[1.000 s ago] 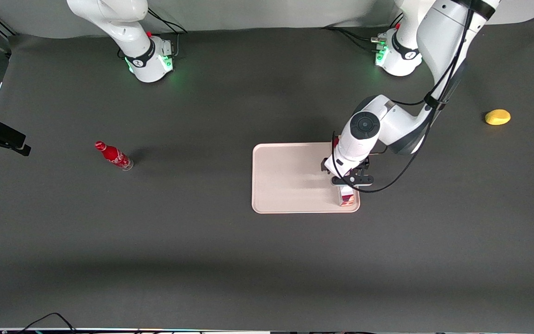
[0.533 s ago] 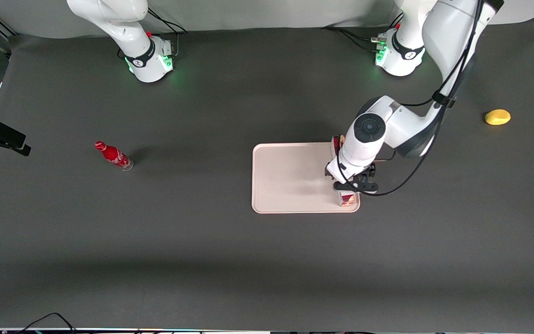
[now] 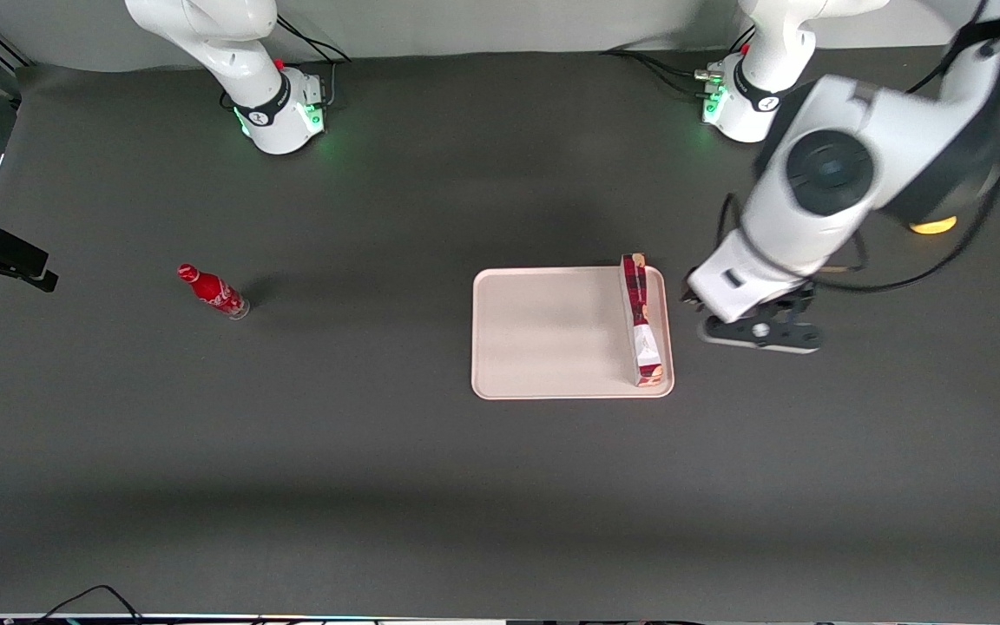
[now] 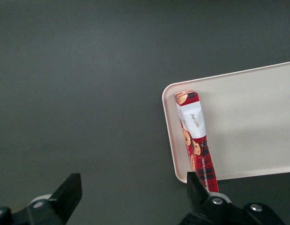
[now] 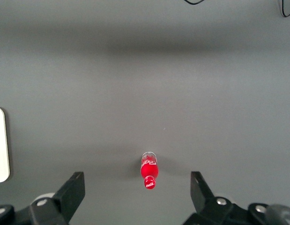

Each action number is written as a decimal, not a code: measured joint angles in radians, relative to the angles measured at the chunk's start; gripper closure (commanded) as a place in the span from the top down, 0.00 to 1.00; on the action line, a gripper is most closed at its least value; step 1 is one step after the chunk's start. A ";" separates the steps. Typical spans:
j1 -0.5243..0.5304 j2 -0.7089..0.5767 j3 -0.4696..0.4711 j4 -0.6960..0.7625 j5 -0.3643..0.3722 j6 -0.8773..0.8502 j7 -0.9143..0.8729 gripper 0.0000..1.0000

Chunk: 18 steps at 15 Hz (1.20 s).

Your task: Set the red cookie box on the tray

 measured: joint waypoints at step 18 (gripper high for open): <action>0.005 -0.153 0.368 0.004 -0.177 -0.055 0.288 1.00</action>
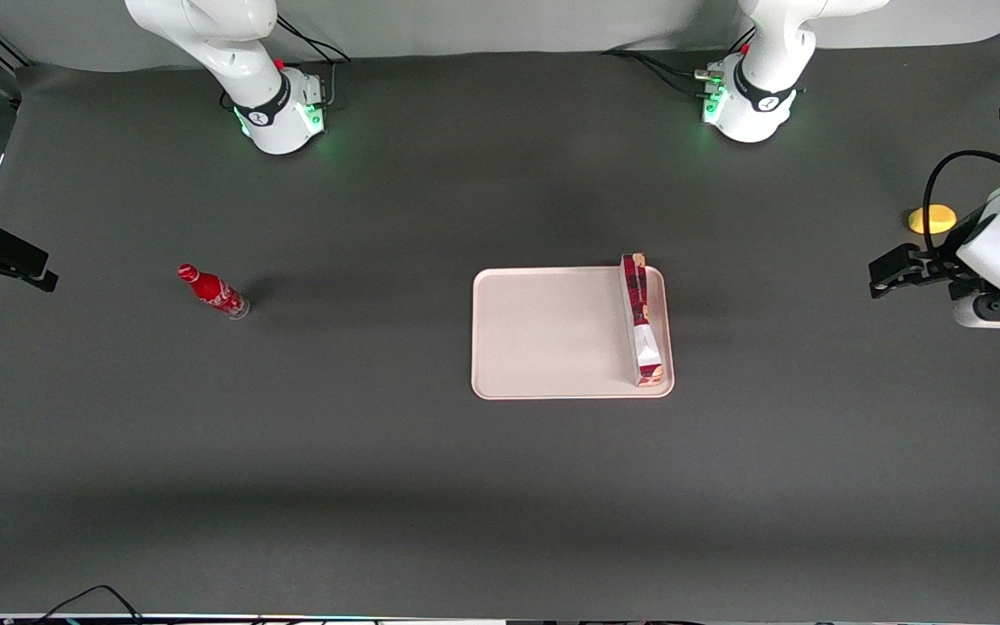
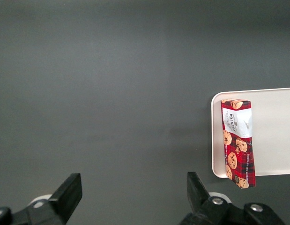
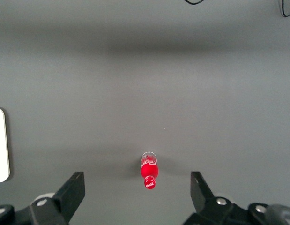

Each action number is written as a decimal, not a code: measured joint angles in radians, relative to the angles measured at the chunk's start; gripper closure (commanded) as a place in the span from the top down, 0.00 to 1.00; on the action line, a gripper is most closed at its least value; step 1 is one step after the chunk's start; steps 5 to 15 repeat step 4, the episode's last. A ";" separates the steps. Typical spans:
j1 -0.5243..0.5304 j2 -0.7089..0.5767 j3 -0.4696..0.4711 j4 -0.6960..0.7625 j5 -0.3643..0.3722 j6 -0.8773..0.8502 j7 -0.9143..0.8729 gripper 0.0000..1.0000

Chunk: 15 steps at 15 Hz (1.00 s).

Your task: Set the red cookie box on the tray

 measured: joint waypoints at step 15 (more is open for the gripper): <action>-0.005 -0.016 0.000 -0.003 0.000 -0.001 0.000 1.00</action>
